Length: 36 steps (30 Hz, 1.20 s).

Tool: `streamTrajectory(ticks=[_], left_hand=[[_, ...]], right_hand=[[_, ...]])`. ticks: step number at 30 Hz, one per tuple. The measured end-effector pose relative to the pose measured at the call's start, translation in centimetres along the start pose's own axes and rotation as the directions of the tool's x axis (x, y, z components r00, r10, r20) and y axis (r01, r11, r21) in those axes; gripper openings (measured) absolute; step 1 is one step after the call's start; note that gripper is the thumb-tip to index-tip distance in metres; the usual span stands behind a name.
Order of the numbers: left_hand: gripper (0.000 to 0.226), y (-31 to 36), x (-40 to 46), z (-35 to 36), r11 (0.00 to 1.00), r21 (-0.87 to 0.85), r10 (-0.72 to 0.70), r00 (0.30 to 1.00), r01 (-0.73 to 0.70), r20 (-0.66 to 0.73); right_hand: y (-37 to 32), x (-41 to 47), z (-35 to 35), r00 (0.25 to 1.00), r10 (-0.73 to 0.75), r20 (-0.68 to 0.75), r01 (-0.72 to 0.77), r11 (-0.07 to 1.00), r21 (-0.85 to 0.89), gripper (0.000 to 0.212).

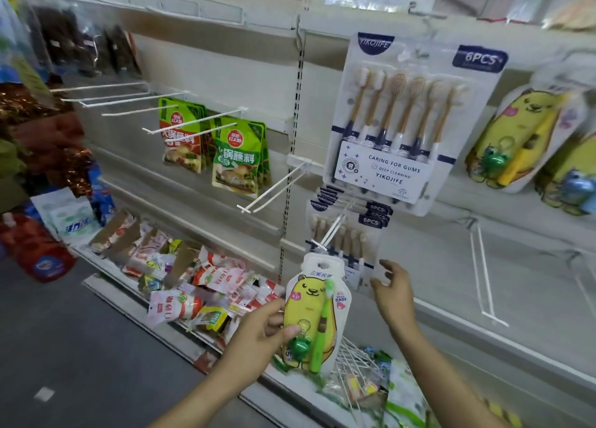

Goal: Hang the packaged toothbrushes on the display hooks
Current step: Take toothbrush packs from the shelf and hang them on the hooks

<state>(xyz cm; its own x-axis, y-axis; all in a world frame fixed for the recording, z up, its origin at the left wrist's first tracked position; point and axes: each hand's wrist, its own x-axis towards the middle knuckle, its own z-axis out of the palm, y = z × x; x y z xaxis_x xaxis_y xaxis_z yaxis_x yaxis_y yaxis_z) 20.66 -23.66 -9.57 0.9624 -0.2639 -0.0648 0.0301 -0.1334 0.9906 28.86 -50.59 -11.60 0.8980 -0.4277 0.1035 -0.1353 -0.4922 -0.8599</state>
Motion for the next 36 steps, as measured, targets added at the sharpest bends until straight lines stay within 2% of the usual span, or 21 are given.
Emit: streamTrajectory(ticks=[2, 5, 8, 11, 17, 23, 27, 36], left_hand=[[0.028, 0.2, 0.5, 0.5, 1.0, 0.001, 0.01, 0.999, -0.01, 0.03], [0.029, 0.7, 1.2, 1.6, 1.0, -0.007, 0.019, 0.998, -0.019, 0.067], [0.029, 1.5, 2.1, 3.3, 0.999, -0.018, 0.038, 0.992, -0.036, 0.117], [0.032, 3.1, 2.5, 5.2, 0.998, -0.014, 0.066, 0.981, -0.065, 0.183], [0.031, 7.7, 2.1, 9.3, 0.988, -0.063, 0.15, 0.941, -0.138, 0.304], [0.032, 11.4, 1.8, 13.3, 0.978, -0.075, 0.208, 0.893, -0.195, 0.398], [0.047, 13.5, 2.1, 16.9, 0.977, -0.029, 0.2, 0.867, -0.211, 0.457], [0.043, 20.3, 2.5, 26.8, 0.911, -0.057, 0.375, 0.766, -0.408, 0.522]], right_hand=[[-0.9, -1.6, -1.7, 1.0, -0.021, 0.021, 0.021, 1.0, -0.004, 0.04], [-3.5, -4.7, -4.6, 0.99, -0.043, 0.136, 0.023, 0.989, 0.143, 0.016], [-6.3, -7.9, -7.7, 0.972, -0.079, 0.22, 0.002, 0.944, 0.33, 0.027], [-8.1, -10.0, -10.8, 0.966, -0.147, 0.214, 0.063, 0.932, 0.356, 0.03], [-8.7, -11.3, -15.6, 0.989, -0.141, 0.045, 0.114, 0.92, 0.375, 0.023], [-9.2, -11.4, -20.6, 0.978, -0.19, -0.09, 0.21, 0.87, 0.446, 0.017], [-9.1, -11.0, -24.3, 0.952, -0.241, -0.188, 0.301, 0.846, 0.439, 0.016], [-8.2, -11.2, -35.0, 0.856, -0.278, -0.436, 0.466, 0.78, 0.418, 0.021]])
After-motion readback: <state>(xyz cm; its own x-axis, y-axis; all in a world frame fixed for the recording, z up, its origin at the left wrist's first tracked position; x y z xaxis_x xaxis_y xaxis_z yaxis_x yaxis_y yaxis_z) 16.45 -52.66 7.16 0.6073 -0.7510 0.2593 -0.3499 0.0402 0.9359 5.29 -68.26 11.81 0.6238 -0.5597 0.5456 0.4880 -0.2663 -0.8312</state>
